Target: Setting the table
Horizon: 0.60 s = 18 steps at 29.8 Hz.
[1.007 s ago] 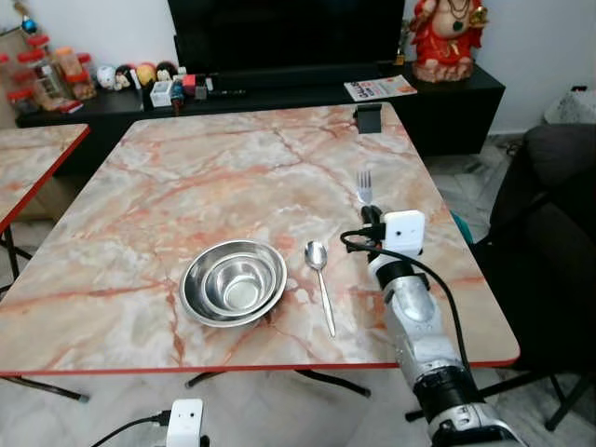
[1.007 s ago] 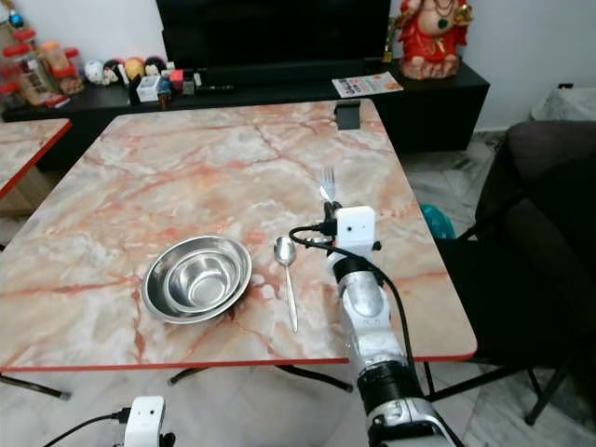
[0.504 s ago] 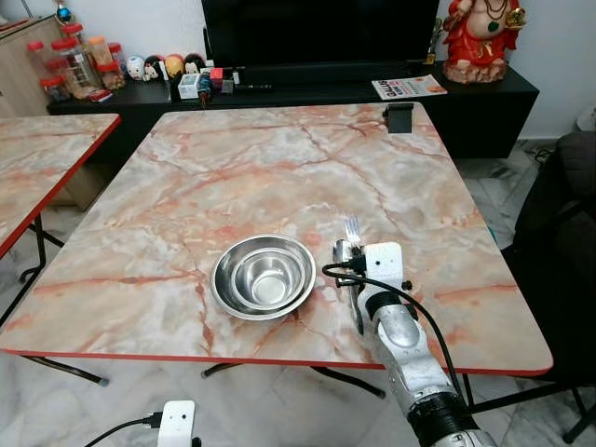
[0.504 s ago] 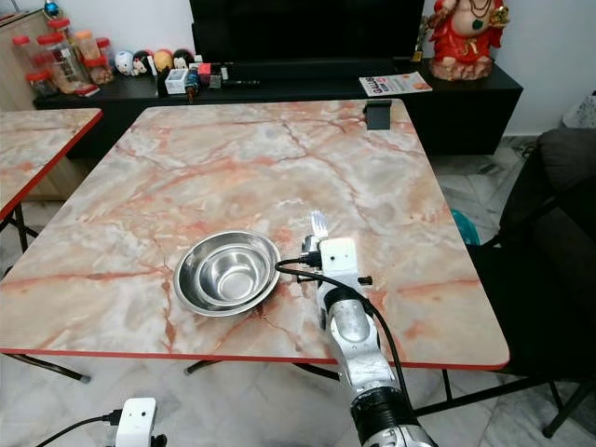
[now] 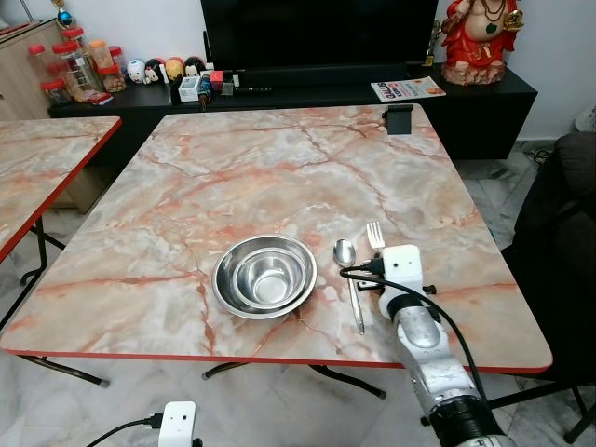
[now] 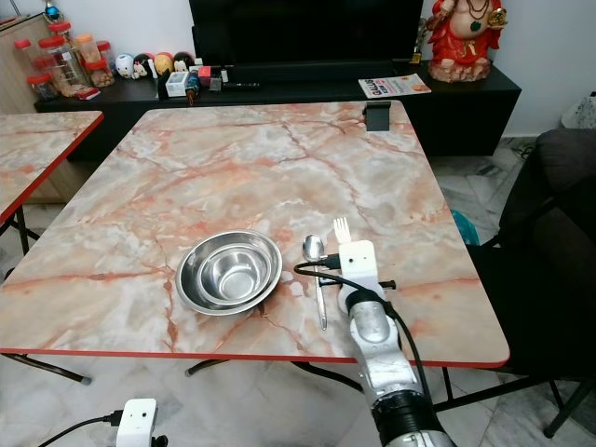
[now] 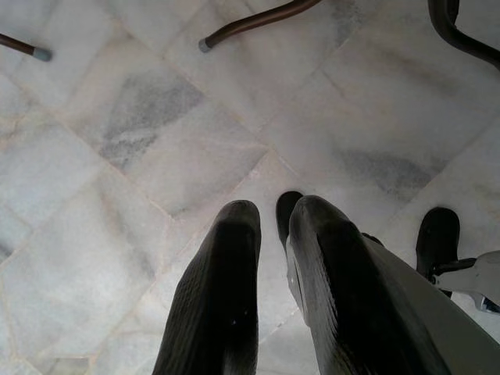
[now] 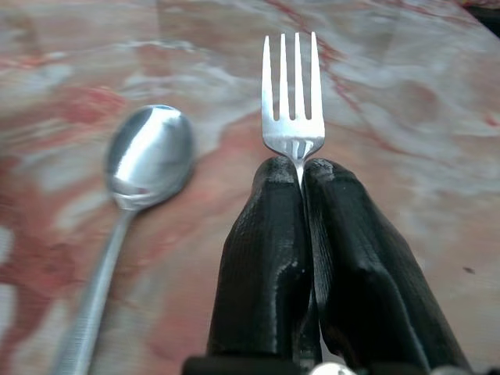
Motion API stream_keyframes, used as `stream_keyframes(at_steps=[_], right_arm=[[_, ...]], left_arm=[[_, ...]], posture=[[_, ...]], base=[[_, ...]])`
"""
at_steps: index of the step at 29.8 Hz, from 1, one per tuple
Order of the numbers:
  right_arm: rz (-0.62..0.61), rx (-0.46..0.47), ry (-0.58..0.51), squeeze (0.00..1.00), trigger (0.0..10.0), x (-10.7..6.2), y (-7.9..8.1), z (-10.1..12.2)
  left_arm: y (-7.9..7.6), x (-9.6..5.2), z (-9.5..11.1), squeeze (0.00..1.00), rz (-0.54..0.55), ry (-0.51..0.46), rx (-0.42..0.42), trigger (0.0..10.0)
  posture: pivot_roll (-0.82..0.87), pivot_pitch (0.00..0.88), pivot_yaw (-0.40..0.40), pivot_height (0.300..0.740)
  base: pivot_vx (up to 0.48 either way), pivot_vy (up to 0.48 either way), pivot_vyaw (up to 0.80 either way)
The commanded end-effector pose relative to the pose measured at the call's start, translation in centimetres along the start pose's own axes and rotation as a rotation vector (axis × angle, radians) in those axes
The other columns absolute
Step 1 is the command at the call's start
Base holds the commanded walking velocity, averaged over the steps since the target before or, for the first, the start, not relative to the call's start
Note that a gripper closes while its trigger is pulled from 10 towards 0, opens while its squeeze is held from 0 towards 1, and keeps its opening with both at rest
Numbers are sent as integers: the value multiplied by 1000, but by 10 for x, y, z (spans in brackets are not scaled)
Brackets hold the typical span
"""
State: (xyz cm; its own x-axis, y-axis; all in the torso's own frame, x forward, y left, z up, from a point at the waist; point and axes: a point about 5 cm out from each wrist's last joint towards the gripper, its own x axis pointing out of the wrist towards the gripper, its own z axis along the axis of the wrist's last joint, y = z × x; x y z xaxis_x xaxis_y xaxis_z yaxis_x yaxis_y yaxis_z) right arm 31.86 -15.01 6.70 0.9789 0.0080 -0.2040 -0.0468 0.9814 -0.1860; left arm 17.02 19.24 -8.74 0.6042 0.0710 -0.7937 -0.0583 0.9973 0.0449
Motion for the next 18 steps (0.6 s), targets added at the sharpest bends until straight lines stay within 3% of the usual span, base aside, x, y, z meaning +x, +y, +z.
stream_keyframes(at_steps=[1, 18], right_arm=[[-3, 4, 15, 0, 10000, 0, -2, -1], [-1, 133, 76, 0, 10000, 5, 3, -12]], left_arm=[[4, -1, -2, 0, 6, 13, -7, 10000], [6, -1, -4, 0, 5, 23, -4, 10000]], posture=[[-93, 0, 75, 740], [-80, 0, 78, 740]], base=[[0, 0, 0], [0, 0, 0]])
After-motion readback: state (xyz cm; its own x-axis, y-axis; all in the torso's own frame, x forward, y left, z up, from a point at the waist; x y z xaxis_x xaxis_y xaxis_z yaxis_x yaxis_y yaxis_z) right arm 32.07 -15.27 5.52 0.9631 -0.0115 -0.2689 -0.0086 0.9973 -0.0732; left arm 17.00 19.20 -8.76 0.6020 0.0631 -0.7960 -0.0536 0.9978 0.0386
